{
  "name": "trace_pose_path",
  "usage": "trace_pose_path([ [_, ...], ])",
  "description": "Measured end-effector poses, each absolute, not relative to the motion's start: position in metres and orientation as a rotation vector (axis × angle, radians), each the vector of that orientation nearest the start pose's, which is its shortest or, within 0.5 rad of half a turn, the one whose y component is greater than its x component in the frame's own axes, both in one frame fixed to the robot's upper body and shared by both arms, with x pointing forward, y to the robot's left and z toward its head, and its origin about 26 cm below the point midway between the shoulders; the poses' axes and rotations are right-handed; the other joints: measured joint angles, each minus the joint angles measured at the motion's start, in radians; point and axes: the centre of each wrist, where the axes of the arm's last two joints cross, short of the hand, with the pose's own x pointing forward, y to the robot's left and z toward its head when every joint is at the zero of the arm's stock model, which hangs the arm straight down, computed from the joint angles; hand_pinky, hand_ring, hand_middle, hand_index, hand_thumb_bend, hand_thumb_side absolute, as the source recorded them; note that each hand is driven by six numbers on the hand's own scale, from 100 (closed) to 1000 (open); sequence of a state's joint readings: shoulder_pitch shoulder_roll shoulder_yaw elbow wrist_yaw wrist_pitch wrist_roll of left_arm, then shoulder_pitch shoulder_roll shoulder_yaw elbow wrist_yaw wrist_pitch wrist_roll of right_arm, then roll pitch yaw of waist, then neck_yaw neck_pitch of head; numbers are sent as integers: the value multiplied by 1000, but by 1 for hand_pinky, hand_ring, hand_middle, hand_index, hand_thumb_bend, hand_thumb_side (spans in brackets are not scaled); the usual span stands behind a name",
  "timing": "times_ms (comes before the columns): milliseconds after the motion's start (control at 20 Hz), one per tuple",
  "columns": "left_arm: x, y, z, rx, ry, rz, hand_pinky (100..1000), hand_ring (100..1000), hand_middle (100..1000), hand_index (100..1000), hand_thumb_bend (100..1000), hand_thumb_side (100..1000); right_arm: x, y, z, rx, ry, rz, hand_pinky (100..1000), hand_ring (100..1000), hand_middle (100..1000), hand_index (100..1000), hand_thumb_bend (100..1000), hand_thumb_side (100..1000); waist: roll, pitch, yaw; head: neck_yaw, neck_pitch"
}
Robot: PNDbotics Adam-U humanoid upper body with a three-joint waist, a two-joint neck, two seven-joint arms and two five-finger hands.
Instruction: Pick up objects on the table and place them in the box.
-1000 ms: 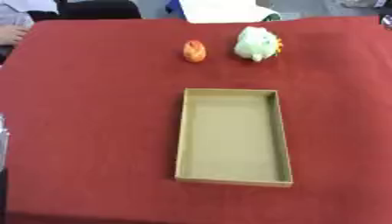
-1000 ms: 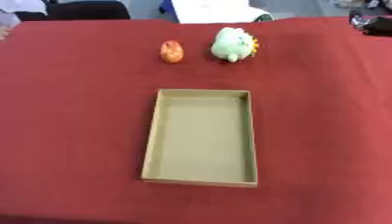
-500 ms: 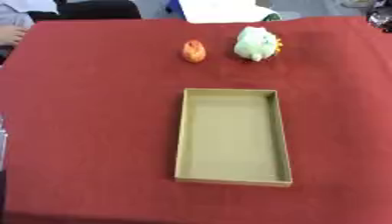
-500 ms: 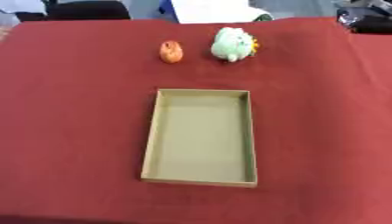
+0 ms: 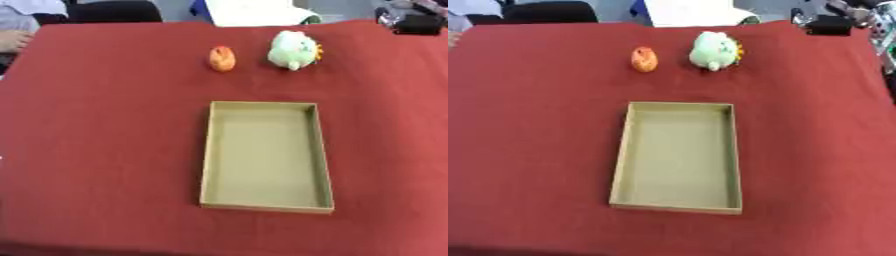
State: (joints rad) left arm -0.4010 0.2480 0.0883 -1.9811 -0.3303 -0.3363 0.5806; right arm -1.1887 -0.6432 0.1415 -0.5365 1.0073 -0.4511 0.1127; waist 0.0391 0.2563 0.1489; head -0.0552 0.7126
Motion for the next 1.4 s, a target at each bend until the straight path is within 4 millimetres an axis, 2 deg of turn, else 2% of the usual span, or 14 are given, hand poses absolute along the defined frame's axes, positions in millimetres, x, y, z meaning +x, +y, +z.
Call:
trace_pose_path([
  [400,311,258,226,-769,3299,-311,806,676,635,815,224,504,503,-355,249,-1127,-1469,1524,833,888,822,947,138,1000,-1,3,14,-12,0],
  [500,311,258,226,-768,3299,-312,806,675,635,815,221,506,505,-349,245,-1109,-1469,1529,832,890,824,952,210,970,-1,4,18,-17,0],
  [600,311,258,226,-768,3299,-311,806,675,635,815,219,507,507,-344,240,-1083,-1463,1537,835,894,826,956,263,904,-1,6,22,-19,0],
  [650,311,258,226,-768,3300,-310,806,674,634,815,217,506,508,-342,238,-1069,-1458,1547,836,894,825,958,293,832,-1,8,24,-20,0],
  [700,311,258,226,-768,3301,-310,806,674,634,815,217,506,508,-340,237,-1055,-1453,1555,836,894,825,958,293,832,-1,8,24,-22,0],
  [800,311,258,226,-767,3301,-310,806,674,634,815,215,508,509,-337,235,-1034,-1444,1570,840,894,816,960,355,596,-1,9,25,-26,0],
  [950,311,258,227,-764,3302,-310,806,673,634,815,212,509,510,-332,234,-1003,-1424,1594,839,894,805,967,399,427,-2,12,28,-29,-1],
  [1000,311,257,227,-762,3302,-311,806,673,634,815,212,510,511,-330,235,-994,-1416,1601,839,894,805,967,402,418,-3,13,28,-30,-1],
  [1050,311,257,227,-759,3303,-314,806,673,634,815,210,509,511,-328,236,-989,-1409,1607,839,893,806,964,431,340,-3,14,29,-32,-1],
  [1300,312,255,227,-747,3308,-315,806,673,634,815,210,509,513,-320,242,-1003,-1387,1620,839,893,806,964,431,340,-3,14,31,-37,-2],
  [1350,312,255,227,-747,3309,-315,806,672,634,815,208,508,513,-320,242,-1005,-1385,1621,839,887,803,970,431,268,-3,14,31,-37,-2],
  [1400,312,255,227,-747,3309,-315,807,672,634,815,208,508,513,-319,243,-1006,-1385,1620,839,887,803,971,430,263,-3,15,32,-38,-2],
])
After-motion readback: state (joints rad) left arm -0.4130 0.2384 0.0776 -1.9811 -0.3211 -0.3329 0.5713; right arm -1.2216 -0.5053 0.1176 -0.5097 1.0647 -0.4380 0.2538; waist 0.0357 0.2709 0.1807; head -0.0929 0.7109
